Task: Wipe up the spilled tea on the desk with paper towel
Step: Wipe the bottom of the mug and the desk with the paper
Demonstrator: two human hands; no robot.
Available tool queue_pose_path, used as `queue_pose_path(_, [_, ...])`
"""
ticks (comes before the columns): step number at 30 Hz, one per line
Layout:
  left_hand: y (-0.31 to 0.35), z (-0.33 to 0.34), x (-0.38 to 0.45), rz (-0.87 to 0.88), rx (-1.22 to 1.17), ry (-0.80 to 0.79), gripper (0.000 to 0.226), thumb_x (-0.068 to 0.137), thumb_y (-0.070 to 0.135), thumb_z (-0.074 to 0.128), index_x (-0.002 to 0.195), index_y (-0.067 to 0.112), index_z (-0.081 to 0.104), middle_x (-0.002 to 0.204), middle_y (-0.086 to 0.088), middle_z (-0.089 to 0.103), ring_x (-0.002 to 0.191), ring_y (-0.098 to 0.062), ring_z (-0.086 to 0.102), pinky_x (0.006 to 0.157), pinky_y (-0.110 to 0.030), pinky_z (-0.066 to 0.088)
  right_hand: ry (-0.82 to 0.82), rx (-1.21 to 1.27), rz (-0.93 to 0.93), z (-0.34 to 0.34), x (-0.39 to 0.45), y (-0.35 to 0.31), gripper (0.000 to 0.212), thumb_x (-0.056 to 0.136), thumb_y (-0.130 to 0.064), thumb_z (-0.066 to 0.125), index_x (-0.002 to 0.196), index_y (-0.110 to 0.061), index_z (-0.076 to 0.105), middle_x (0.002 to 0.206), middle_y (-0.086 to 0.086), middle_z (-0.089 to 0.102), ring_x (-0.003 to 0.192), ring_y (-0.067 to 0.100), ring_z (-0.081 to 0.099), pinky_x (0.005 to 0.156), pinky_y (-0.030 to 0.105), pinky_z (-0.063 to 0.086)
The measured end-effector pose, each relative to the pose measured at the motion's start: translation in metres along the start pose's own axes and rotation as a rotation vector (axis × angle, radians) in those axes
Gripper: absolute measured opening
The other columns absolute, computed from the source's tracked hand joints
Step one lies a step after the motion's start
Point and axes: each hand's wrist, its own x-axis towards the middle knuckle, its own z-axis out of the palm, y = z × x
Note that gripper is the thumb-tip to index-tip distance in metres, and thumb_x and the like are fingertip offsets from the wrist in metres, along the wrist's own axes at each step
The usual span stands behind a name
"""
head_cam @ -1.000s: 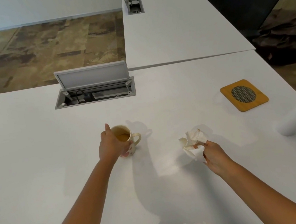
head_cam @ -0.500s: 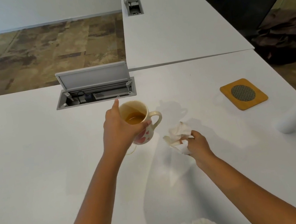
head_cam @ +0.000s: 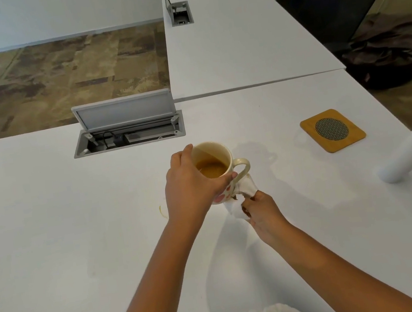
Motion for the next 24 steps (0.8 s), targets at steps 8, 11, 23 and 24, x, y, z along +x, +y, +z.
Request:
queue_pose_path(8, [0.009,-0.002,-0.002,0.035,0.014,0.012,0.100,0.060,0.062,0.072,0.141,0.022,0.029,0.139,0.001,0.040,0.121,-0.021,0.046,0.091,-0.034,0.046,-0.048,0.113,-0.012,-0.001,0.003,-0.008,0.025,0.091,-0.015,0.054,0.114,-0.011,0.061,0.109,0.009,0.065,0.104,0.025,0.061,0.096,0.041,0.049])
queue_pose_path(11, [0.011,-0.004,0.003,0.048,0.025,0.003,0.100,0.061,0.063,0.071,0.142,0.022,0.029,0.139,0.001,0.040,0.121,-0.021,0.046,0.091,-0.034,0.046,-0.103,0.160,-0.076,0.001,-0.002,-0.015,0.021,0.092,-0.022,0.052,0.110,-0.016,0.062,0.103,0.009,0.064,0.101,0.025,0.061,0.094,0.039,0.049])
queue_pose_path(23, [0.021,-0.008,0.016,0.147,0.065,-0.008,0.100,0.061,0.063,0.072,0.141,0.022,0.030,0.140,0.003,0.040,0.121,-0.019,0.046,0.091,-0.030,0.045,-0.395,0.915,0.073,-0.003,-0.003,-0.017,0.026,0.096,-0.023,0.042,0.115,-0.013,0.057,0.107,0.014,0.062,0.087,0.018,0.067,0.068,0.025,0.060])
queue_pose_path(24, [0.022,-0.008,0.016,0.151,0.064,-0.005,0.100,0.061,0.063,0.072,0.141,0.022,0.030,0.140,0.003,0.040,0.121,-0.019,0.046,0.091,-0.030,0.045,-0.407,0.947,0.087,-0.003,-0.001,-0.018,0.028,0.096,-0.024,0.042,0.117,-0.013,0.056,0.109,0.014,0.060,0.088,0.017,0.066,0.065,0.024,0.060])
